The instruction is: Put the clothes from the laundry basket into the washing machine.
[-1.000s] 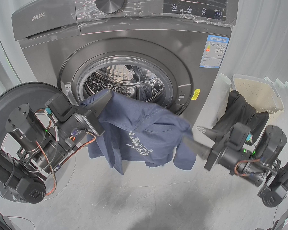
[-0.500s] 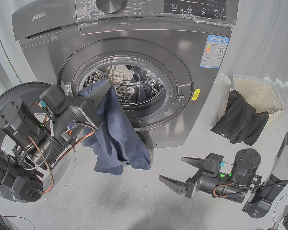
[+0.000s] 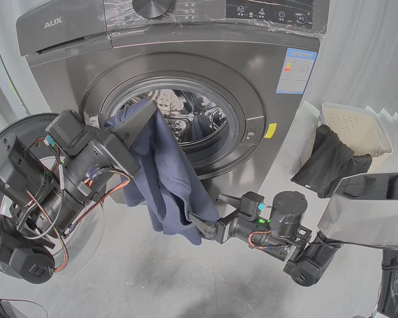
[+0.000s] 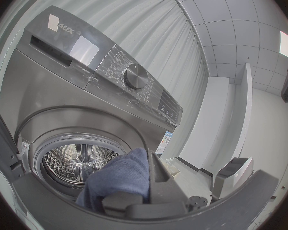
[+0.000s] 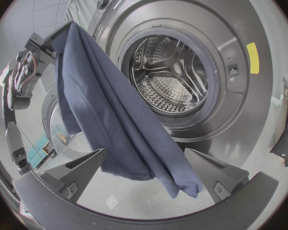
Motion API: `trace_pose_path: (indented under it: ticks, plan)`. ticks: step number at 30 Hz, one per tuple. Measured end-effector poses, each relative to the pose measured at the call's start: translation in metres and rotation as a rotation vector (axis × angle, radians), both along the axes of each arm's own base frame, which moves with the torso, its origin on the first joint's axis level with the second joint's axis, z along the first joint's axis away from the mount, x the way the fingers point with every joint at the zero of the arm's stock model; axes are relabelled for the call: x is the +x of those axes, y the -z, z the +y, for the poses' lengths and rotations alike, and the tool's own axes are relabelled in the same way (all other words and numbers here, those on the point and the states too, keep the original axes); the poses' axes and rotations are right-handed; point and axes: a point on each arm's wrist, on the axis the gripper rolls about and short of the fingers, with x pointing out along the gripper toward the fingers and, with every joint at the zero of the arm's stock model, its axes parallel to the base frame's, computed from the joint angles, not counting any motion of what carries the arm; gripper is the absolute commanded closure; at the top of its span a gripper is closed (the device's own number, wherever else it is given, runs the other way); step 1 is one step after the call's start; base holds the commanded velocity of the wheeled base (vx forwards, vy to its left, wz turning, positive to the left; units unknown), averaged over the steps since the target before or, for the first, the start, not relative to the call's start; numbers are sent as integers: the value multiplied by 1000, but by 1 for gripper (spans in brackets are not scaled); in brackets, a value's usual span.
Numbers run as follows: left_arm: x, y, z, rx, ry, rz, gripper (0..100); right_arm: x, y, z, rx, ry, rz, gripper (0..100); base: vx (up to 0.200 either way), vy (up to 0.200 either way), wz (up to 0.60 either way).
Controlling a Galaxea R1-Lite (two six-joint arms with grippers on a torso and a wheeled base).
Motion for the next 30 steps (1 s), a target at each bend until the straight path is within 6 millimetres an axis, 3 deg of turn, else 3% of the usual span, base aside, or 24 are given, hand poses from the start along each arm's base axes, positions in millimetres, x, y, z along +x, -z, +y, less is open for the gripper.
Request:
trace_pose_path:
  ticks: [6,14,21,30]
  plan:
    - [-3,-3,0,-6,9,-9,100,14,16,23,8,-19,-14,0,0,0,0]
    - [-6,-3,-3,-8,21,-9,100,15,27,50,6,-61,-24,0,0,0,0]
    - [-8,-4,-5,-10,27,-10,100,33,25,60,36,-23,-59,0,0,0,0]
    - [-8,-5,-5,-12,27,-13,100,57,27,53,55,55,-79,0,0,0,0]
